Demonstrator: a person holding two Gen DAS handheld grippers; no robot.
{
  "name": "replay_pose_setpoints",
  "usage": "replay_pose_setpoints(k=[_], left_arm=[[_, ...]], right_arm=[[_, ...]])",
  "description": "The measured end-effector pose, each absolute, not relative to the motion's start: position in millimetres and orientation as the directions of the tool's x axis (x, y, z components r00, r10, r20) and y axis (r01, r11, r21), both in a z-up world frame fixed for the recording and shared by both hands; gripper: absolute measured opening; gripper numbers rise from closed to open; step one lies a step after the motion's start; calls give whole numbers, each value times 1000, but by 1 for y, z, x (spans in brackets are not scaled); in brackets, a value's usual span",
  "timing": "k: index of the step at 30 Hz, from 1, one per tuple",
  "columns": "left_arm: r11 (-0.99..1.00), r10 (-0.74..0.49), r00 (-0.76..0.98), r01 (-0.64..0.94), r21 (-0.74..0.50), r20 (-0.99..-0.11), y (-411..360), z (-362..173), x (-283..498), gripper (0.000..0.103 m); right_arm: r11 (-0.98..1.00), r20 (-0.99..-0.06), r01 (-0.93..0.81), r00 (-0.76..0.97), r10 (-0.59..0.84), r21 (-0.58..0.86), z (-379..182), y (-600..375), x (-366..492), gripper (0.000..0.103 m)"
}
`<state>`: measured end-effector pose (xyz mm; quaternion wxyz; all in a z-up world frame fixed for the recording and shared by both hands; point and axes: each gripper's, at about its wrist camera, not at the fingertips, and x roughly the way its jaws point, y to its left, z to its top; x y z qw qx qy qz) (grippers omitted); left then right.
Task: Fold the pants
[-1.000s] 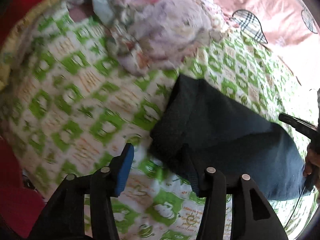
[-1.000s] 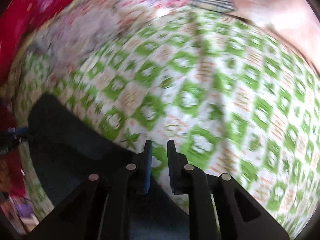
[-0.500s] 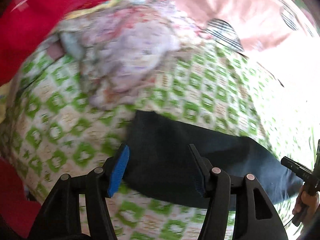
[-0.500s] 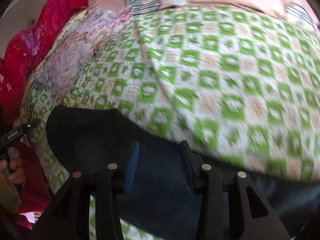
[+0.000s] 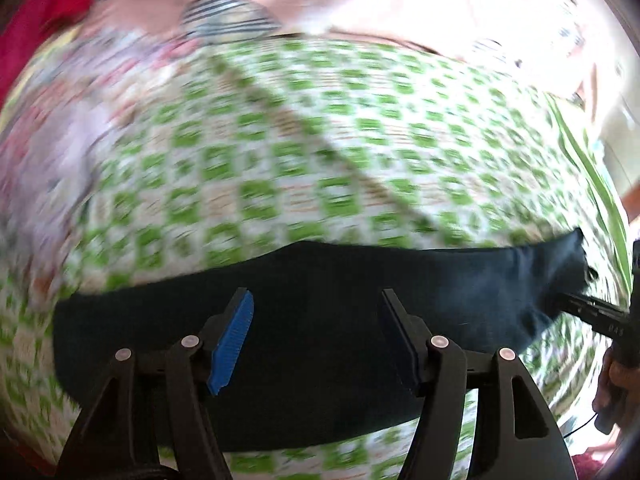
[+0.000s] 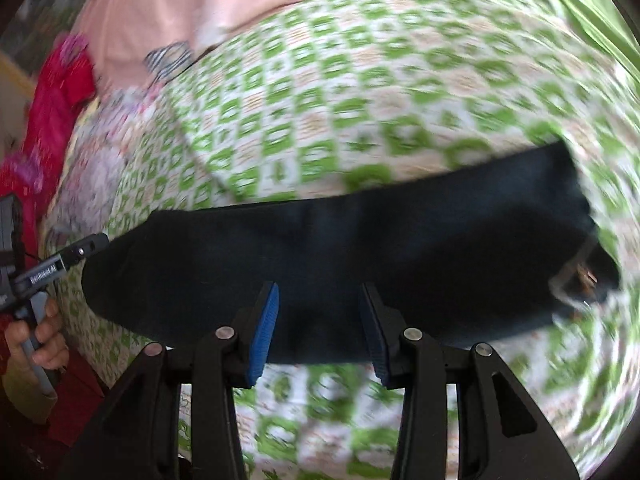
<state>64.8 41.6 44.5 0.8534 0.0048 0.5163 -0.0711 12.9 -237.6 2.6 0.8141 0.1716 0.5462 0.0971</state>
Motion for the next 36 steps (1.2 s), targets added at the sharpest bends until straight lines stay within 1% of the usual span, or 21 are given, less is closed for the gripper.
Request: replay_pose_setpoints(k=[5,10,17,24,32,33,34,35,36], left_arm=[[956,-171,427,289,-45,-888,-20,45,79,68],[911,-224,383,409,-53,-896,-69,44,88,69],[833,-249,312,551,-38,-917,-136,37,99,71],[741,-262,222,669,-48,-939,-202,18,113,71],[663,-263,116,743,-92,-958,-267,-7,134,71],[654,-265,98,749,-104,-959,-274,-9,137,71],[648,-270,83,752,-117,-959,-280,-12,139,71],[645,-276,75,753,-127,-958,-287,-14,142,71],[643,-280,67,754,-136,-958,-294,-17,145,71]], right_arm=[[916,-849,94,421,319,391,8,-269,-6,43],[906,-849,156,438,294,394,4,-296,-16,43],[867,-838,259,473,271,426,0,-330,-29,43],[768,-800,365,518,303,527,-16,-357,-33,43],[649,-728,410,592,345,641,-30,-375,-30,44],[643,-723,409,596,349,647,-31,-376,-28,40],[647,-723,406,597,347,645,-31,-376,-27,34],[656,-733,412,593,334,633,-32,-377,-26,14],[651,-732,417,594,333,634,-34,-380,-25,14]])
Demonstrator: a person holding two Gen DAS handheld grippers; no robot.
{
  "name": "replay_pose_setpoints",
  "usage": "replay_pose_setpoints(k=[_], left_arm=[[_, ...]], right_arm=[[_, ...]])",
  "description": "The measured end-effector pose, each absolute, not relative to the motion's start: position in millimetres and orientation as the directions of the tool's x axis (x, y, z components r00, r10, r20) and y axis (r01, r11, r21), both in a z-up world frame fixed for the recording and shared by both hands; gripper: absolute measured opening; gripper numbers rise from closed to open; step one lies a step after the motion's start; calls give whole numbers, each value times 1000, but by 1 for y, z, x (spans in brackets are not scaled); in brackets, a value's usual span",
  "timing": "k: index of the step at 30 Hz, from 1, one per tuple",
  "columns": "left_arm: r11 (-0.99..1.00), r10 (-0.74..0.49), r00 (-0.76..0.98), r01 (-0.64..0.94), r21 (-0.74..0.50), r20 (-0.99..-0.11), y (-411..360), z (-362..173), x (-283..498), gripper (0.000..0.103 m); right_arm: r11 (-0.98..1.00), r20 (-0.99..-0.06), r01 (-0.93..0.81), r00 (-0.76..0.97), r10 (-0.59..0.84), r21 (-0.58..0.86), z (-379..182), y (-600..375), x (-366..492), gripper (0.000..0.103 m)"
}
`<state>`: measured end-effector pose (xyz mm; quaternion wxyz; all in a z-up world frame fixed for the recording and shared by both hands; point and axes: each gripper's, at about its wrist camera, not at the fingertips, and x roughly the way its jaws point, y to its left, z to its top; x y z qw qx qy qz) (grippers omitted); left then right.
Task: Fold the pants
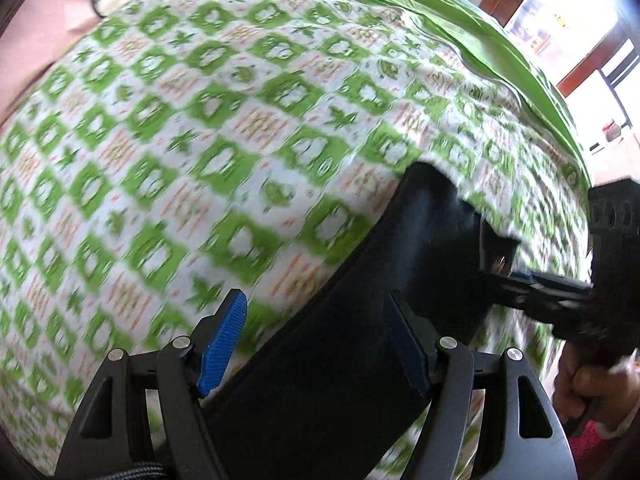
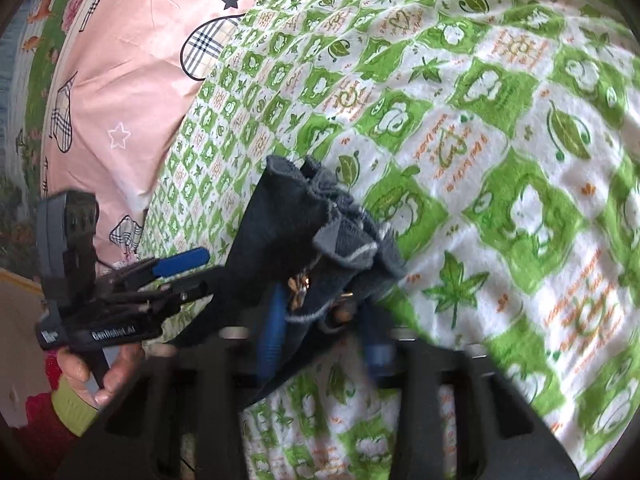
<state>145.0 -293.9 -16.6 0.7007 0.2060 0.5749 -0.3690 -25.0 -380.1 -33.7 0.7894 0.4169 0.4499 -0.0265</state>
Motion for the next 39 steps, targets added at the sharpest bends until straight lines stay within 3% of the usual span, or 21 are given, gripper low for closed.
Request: replay_pose_setpoints(k=[4,9,11,13,15,17,27,39], left_arm=[[637,-285,6,749,-185,-959,-323,-28,157,71],[616,-298,-145,726,-306,-944,-355,-47,165,59],[606,-287,-152,736,-302,-946,-361,-52,162,57],[588,-300,-155,747,-311,-941,-365,-52,161,46],[575,-343,-182,735,-359,-922,-366,-48,162,18],[573,-361,-169,735,-362,-917,-365,-42,161,13],[573,-513,-134,682,-454,-848,-313,13,160,10],[642,-605,28,608,-467,-796,-202,72,134,10]], right_arm=[[618,-704,416,623,341,667,-37,-393,-31,13],[625,-693,394,630,349,673,-36,-394,-33,13],[626,-691,390,631,352,675,-36,-394,-33,13],[630,-684,377,636,356,679,-36,-394,-35,13],[634,-678,365,641,360,682,-34,-392,-37,13],[636,-661,340,651,373,693,-29,-390,-38,13],[600,-483,88,690,540,795,14,-362,-28,13],[552,-405,-121,555,727,825,40,-288,-6,13]])
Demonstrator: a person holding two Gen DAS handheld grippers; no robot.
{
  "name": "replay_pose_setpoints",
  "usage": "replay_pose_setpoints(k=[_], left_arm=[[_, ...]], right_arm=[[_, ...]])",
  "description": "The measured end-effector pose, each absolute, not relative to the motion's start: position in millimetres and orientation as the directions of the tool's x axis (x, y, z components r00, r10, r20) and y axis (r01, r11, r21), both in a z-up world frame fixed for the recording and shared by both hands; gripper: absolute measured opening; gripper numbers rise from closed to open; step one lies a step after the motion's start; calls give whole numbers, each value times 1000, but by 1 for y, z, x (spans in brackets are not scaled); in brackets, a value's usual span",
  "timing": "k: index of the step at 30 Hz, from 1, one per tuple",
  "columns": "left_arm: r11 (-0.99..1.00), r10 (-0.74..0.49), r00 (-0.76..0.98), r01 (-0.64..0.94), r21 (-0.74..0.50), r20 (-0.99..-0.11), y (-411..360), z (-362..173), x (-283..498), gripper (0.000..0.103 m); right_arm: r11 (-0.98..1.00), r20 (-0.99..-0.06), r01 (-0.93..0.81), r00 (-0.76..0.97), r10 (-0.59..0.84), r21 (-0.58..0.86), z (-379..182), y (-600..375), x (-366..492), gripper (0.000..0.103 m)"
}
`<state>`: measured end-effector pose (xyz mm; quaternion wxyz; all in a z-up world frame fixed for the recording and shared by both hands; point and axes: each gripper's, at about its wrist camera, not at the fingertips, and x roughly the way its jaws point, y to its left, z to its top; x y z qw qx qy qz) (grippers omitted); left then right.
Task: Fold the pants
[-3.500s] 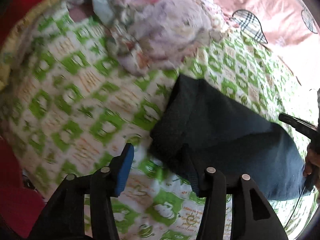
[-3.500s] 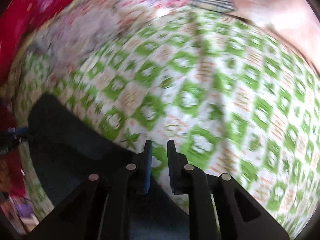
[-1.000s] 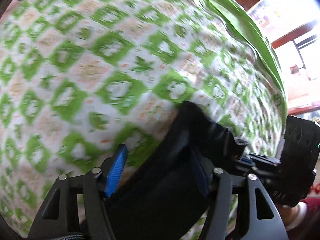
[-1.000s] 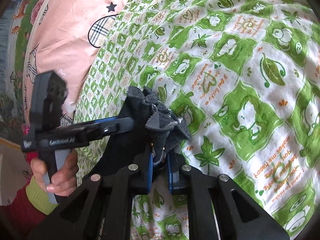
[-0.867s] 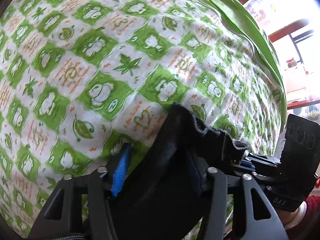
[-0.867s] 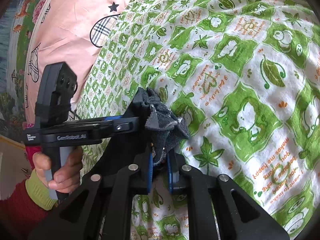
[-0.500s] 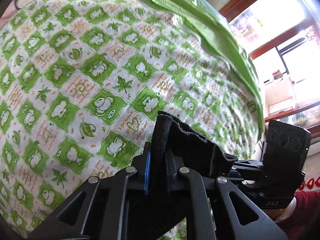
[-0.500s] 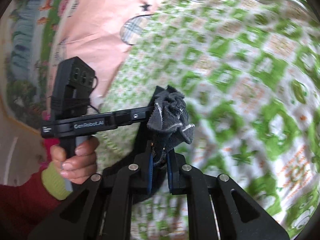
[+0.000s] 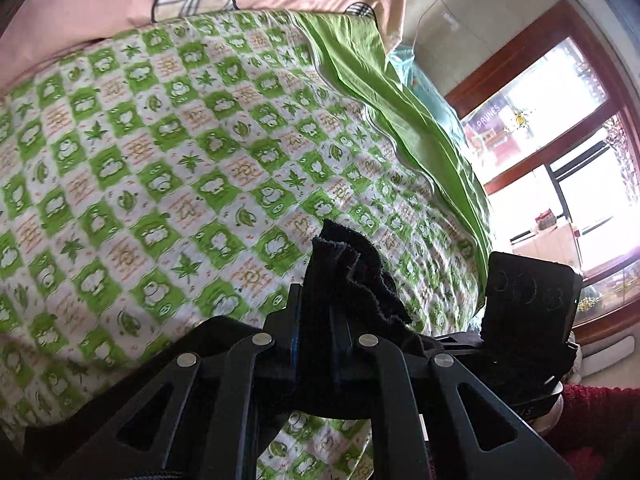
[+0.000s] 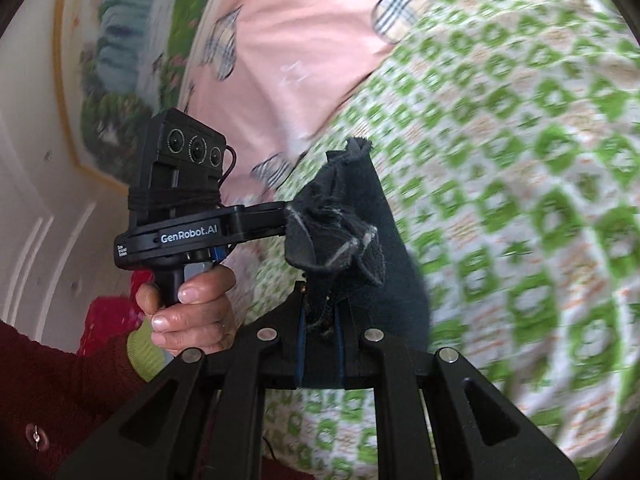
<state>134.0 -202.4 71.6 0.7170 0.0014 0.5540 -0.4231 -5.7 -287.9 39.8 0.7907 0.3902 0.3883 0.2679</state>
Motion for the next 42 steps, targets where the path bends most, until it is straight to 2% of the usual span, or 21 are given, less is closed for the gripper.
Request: replay_pose_setpoints(k=[6,12,22,31,34,36,38,42], left_arm=[[704,-579,112,568,-426,-808,-147,75,120,10],[772,-558,155,458,-441,-815,-94,52,115,7],[857,-480,171,301,-418,-861,-38,4,103,7],[881,-453,145,224,-416,-880,-19,-22,93,8],[889,-441,149,203,-409,-885,-17,-26,91,8],[894,-437,159,181,-409,-885,-11,-27,90,8],[896,-440,169,150,-418,-882,-3,-27,87,10],[902,-431,195,87,-422,-881,16,-24,77,18]], right_arm=[[543,-425,-171,450,785,822,33,-244,8,13],[574,-487,-203,354,798,793,19,-205,22,13],[675,-634,-260,231,738,690,-6,-152,34,16],[706,-685,-250,179,706,662,-25,-133,41,18],[713,-697,-255,163,698,653,-27,-126,41,25],[706,-697,-266,146,702,656,-27,-121,40,40],[700,-695,-284,137,706,655,-25,-117,38,47],[685,-693,-311,104,713,659,-22,-107,38,47]])
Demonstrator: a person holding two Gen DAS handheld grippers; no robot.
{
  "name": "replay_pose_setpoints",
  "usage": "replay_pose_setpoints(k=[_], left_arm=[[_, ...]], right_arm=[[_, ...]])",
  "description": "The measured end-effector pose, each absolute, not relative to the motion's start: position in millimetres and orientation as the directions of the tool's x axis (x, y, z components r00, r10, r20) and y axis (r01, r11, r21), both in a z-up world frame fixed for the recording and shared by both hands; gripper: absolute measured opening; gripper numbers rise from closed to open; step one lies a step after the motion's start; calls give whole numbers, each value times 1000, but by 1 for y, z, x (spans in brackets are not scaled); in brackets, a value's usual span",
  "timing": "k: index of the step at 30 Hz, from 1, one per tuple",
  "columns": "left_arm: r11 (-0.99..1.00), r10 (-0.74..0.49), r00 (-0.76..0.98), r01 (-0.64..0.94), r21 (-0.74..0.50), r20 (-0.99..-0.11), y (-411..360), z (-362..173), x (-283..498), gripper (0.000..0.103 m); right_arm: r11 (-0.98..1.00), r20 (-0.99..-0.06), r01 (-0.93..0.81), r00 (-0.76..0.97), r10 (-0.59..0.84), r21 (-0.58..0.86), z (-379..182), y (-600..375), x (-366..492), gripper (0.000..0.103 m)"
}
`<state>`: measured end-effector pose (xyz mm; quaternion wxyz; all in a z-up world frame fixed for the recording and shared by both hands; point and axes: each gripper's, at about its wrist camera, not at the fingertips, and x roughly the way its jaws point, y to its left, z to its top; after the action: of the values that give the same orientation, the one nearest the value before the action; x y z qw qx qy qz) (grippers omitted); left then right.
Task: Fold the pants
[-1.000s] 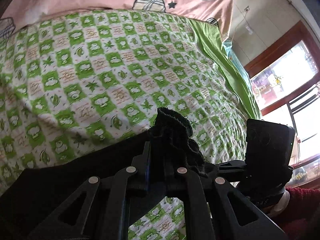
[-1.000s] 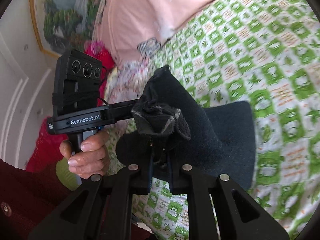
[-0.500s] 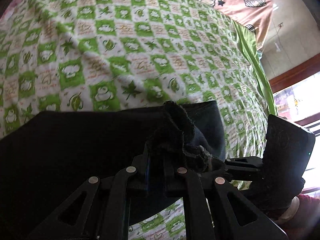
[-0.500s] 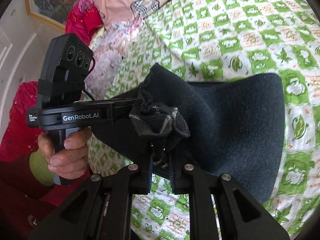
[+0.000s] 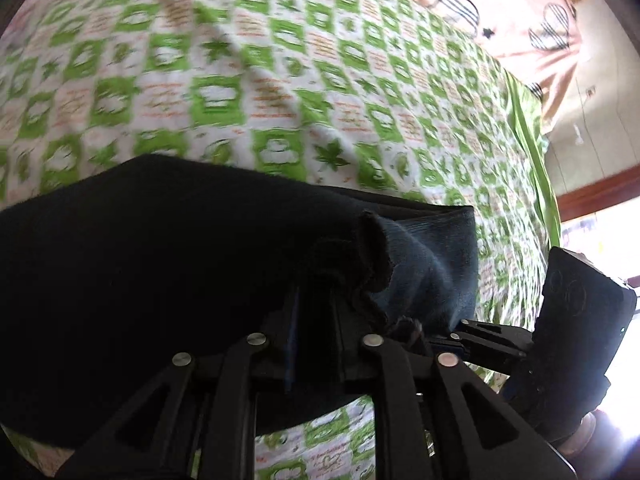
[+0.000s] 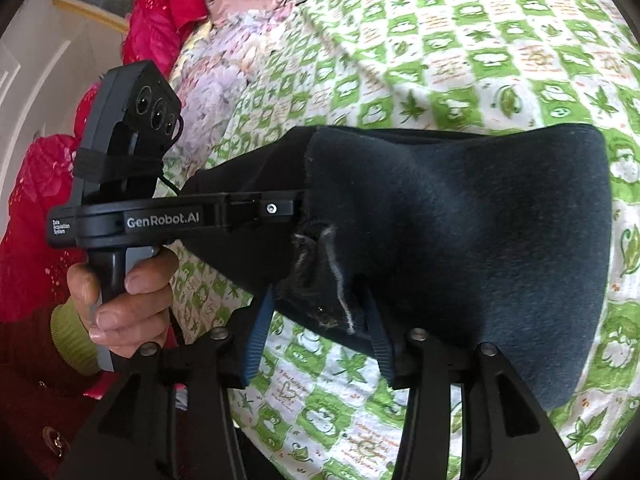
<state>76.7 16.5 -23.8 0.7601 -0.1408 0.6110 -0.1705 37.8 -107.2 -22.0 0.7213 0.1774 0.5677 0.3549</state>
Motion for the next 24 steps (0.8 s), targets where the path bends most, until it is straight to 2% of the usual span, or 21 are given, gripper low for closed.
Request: replay_pose_setpoints(k=[1,3,14,20,24], left_arm=[[903,-428,205,67,-424,-880,23,-22,73,20],[904,-422,226,31,-426,-878,34,-19,66,31],[880,-360,315,-198,-432,-878,117,-6,9,39],[843,-297,352,-340,-417,-887,165,-1,-23,51],[783,-250,375,-464,-415,-893,207,-3,-45,54]], right_arm=[[679,-689,-318,98,718,662,-20,-105,37,47],[670,-686,-337,89,722,661,-15,-103,36,47],[620,-661,-412,54,748,668,7,-69,55,47],[582,-658,-473,5,753,662,14,-33,68,47],[560,-663,-507,-31,748,655,15,-7,74,48]])
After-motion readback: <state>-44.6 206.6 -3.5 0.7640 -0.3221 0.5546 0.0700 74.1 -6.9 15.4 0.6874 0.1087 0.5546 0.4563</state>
